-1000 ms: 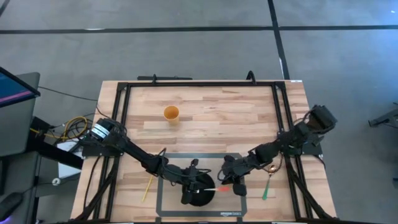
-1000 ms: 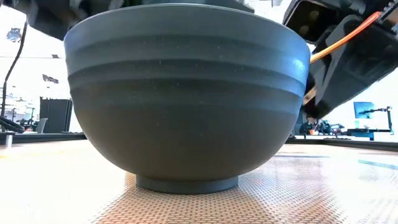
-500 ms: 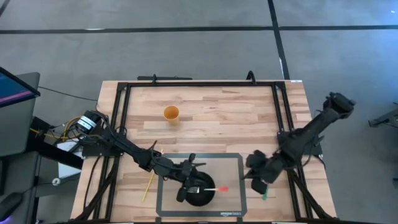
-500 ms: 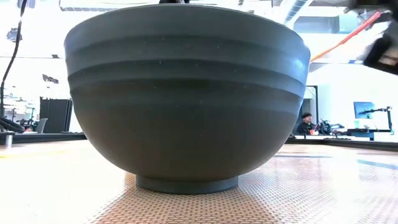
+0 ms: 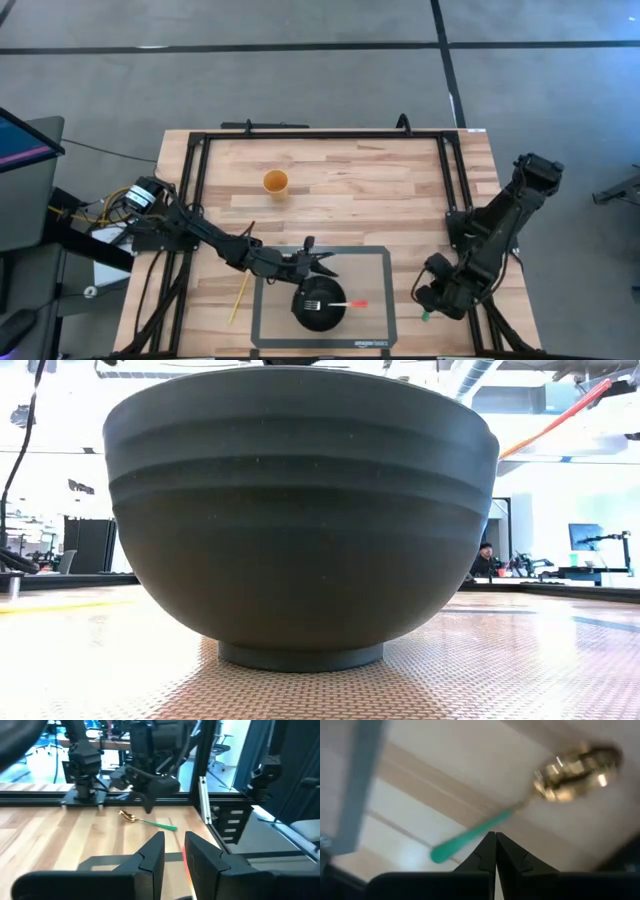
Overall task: Pick & Place Utensil
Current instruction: Put the green spoon into the black bowl on the transparent mat
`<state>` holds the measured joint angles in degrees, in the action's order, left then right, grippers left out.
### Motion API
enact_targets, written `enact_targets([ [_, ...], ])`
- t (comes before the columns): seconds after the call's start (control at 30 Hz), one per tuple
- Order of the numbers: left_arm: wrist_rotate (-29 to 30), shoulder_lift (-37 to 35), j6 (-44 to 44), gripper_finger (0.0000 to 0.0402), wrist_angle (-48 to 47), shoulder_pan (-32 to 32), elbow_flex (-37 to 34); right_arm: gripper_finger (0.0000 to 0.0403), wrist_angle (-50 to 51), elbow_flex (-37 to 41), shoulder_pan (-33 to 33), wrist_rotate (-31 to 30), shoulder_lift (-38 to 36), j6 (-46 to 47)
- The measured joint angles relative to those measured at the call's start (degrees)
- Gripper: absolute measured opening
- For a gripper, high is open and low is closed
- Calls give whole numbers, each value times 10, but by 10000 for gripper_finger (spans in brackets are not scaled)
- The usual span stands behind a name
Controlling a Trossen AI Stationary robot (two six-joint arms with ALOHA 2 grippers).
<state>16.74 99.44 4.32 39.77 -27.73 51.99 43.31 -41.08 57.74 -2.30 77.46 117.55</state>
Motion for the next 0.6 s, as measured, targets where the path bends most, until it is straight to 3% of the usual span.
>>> enact_targets([
  [0.17,0,0,2,77,-3,13,0,0,-2,0,0,84,39,52],
  [0.47,0,0,2,77,-4,31,0,1,-29,0,-20,87,85,55],
  [0.6,0,0,2,77,-4,35,0,17,-32,0,-34,119,84,52],
])
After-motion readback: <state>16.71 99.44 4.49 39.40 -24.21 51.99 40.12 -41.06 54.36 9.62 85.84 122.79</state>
